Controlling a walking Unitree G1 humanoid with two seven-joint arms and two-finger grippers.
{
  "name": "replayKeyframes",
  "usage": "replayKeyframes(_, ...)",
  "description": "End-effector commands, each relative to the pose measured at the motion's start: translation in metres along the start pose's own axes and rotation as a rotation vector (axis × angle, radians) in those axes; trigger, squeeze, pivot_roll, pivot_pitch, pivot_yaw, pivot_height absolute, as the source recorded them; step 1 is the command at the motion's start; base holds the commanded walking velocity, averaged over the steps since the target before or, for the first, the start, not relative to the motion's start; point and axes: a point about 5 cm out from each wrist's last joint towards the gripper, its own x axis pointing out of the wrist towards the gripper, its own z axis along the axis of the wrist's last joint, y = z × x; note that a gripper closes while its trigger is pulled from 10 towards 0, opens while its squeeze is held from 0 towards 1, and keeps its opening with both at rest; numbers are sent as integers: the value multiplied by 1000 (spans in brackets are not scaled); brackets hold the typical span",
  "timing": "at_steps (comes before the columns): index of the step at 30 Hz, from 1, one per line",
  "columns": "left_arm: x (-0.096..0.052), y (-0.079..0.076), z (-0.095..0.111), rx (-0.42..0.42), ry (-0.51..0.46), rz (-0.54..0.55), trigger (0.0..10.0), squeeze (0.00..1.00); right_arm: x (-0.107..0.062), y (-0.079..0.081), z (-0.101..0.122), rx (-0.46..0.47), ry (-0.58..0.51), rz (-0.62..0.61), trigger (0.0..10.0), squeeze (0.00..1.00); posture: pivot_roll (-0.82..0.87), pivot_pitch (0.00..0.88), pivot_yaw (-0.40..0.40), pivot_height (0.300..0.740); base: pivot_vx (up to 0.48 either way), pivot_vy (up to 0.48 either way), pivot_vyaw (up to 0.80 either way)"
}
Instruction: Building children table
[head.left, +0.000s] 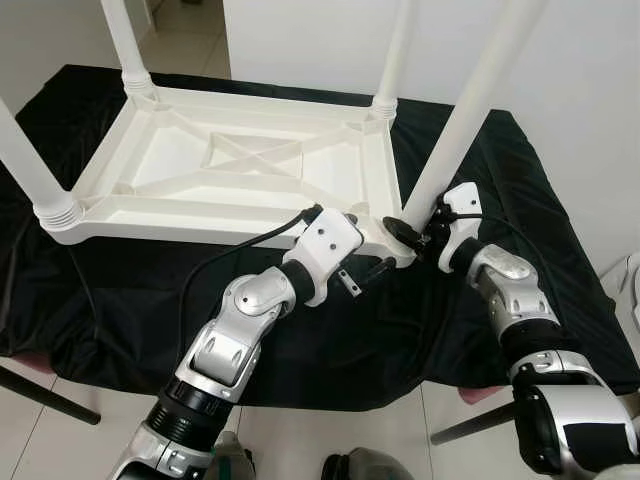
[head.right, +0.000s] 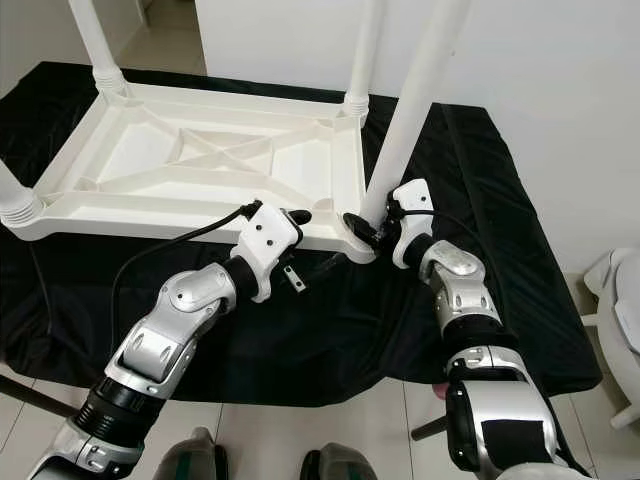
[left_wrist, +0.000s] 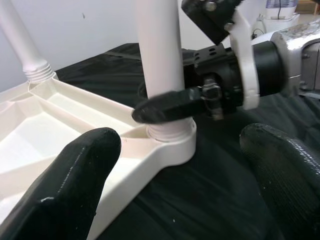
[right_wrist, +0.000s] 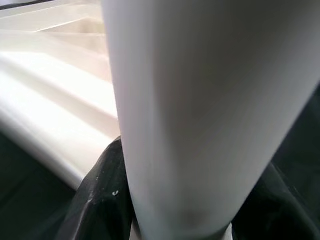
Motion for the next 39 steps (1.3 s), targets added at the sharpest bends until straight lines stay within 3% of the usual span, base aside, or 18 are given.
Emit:
replayKeyframes(1, 0, -3, 1, -4, -2, -8, 10000, 0, -5, -4, -8, -20, 45, -56, 10000, 0, -8, 0, -58, 740, 0, 0, 0)
replayKeyframes(5, 0, -5, 0, -5, -1, -14, 10000, 0, -4, -2, -5, -4, 26, -178, 10000, 0, -11, 0, -64, 740, 0, 0, 0)
replayKeyframes(7, -1, -7, -1, -7, 0, -19, 10000, 0, -9, 5, -2, 38, 8, -348, 10000, 0, -13, 0, -73, 740, 0, 0, 0)
replayKeyframes(11, -1, -8, -1, -9, 0, -20, 10000, 0, -12, 11, -2, 53, 3, -410, 10000, 0, -14, 0, -77, 740, 0, 0, 0)
replayKeyframes(15, 0, -10, -2, -13, 1, -23, 10000, 0, -17, 27, 1, 50, -15, -514, 10000, 0, -16, 0, -81, 740, 0, 0, 0)
replayKeyframes(16, 0, -10, -2, -13, 1, -24, 10000, 0, -21, 34, 3, 47, -13, -604, 10000, 0, -16, 0, -81, 740, 0, 0, 0)
replayKeyframes(18, 0, -10, -2, -12, 0, -25, 10000, 0, -23, 41, 4, 60, -20, -661, 10000, 0, -11, 0, -87, 740, 0, 0, 0)
replayKeyframes(24, 1, -10, -3, -9, 0, -25, 10000, 0, -23, 46, 3, 83, -13, -689, 10000, 0, -13, 0, -87, 740, 0, 0, 0)
replayKeyframes(26, 1, -10, -3, -8, 0, -26, 10000, 0, -22, 46, 4, 91, -15, -675, 10000, 51, -13, 0, -87, 740, 0, 0, 0)
replayKeyframes(27, 1, -10, -3, -7, 0, -26, 10000, 0, -22, 45, 5, 119, -23, -662, 10000, 1000, -12, 0, -87, 740, 0, 0, 0)
replayKeyframes(29, 1, -9, -3, -5, -1, -24, 10000, 0, -20, 43, 7, 174, -51, -620, 10000, 1000, -10, 0, -88, 740, 0, 0, 0)
replayKeyframes(36, 1, -9, -3, 1, -1, -25, 10000, 0, -14, 35, 11, 206, -85, -445, 10000, 1000, -11, 0, -88, 740, 0, 0, 0)
replayKeyframes(37, 1, -8, -3, 3, -1, -26, 10000, 0, -13, 33, 10, 182, -76, -394, 10000, 0, -9, 0, -86, 740, 0, 0, 0)
replayKeyframes(39, 1, -8, -3, 3, -1, -26, 10000, 0, -13, 33, 10, 182, -76, -394, 10000, 0, -9, 0, -86, 740, 0, 0, 0)
